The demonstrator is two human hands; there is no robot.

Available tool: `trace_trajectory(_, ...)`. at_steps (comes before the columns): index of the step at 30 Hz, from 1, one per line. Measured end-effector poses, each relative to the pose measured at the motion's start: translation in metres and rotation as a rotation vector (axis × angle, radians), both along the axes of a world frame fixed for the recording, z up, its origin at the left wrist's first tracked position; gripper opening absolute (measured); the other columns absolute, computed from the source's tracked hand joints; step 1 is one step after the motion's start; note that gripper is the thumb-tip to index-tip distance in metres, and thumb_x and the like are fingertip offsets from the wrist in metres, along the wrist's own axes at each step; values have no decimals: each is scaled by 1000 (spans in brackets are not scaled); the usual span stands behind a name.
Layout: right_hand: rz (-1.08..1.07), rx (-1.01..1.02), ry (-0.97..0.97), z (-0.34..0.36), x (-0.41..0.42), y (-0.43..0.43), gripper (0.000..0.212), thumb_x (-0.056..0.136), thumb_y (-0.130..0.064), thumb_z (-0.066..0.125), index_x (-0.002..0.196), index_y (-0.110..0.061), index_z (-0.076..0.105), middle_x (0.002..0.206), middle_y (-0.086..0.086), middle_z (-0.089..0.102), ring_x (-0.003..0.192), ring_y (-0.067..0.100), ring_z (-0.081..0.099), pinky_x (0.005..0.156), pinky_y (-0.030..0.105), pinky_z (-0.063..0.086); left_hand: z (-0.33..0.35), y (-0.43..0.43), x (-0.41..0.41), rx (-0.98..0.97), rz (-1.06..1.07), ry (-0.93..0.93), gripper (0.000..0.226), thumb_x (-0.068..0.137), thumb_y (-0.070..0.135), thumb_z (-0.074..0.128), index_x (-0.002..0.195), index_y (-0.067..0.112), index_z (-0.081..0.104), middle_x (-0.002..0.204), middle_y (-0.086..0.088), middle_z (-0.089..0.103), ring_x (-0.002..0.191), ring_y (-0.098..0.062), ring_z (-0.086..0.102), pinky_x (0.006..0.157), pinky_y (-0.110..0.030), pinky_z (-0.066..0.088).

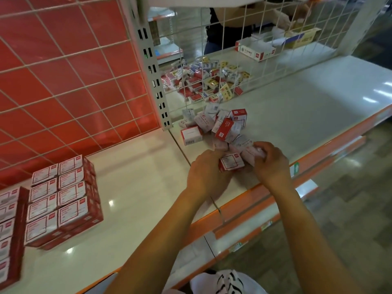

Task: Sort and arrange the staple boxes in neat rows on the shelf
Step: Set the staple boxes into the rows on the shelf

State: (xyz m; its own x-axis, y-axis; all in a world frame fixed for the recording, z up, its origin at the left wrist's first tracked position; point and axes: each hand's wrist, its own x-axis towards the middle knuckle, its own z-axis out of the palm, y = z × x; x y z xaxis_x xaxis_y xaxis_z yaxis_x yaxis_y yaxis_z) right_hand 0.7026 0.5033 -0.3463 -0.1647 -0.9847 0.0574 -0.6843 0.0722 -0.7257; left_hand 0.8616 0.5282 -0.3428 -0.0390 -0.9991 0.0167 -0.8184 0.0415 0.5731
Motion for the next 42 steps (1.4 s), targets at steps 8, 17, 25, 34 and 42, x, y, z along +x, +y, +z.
trace_trajectory(8, 188, 251, -448, 16, 37, 22, 29, 96, -10, 42, 101, -29, 62, 110, 5, 65, 91, 23, 66, 68, 39, 59, 20, 37, 57, 45, 145, 197, 34, 80, 20, 75, 113, 23, 66, 119, 1, 64, 105, -17, 62, 86, -31, 53)
trace_trajectory(17, 496, 282, -620, 30, 102, 57, 37, 84, -4, 65, 116, -22, 59, 105, -6, 65, 86, 1, 65, 65, 13, 51, 37, 94, 132, -3, 270, 270, 49, 80, 14, 75, 126, 21, 59, 130, 1, 57, 103, -10, 60, 88, -13, 44)
trace_trajectory(25, 664, 257, -629, 39, 171, 95, 54, 78, 12, 62, 115, -27, 59, 115, 0, 63, 106, 10, 61, 76, 16, 51, 54, 158, 199, -44, 347, 291, 55, 77, 9, 76, 128, 23, 58, 124, 7, 58, 90, 1, 57, 71, 7, 37)
trace_trajectory(34, 716, 275, -687, 45, 239, 152, 50, 79, 12, 64, 114, -23, 56, 106, -3, 67, 96, 9, 66, 77, 21, 54, 56, 232, 263, -30, 440, 422, 53, 77, 7, 77, 124, 24, 59, 107, 11, 66, 85, 9, 62, 72, -5, 50)
trace_trajectory(42, 742, 260, -697, 35, 292, 200, 49, 74, 15, 67, 108, -20, 59, 107, -6, 68, 97, 1, 64, 75, 18, 53, 52, 287, 315, -55, 498, 273, 52, 74, 18, 80, 122, 27, 61, 104, 19, 60, 78, 16, 55, 73, -1, 43)
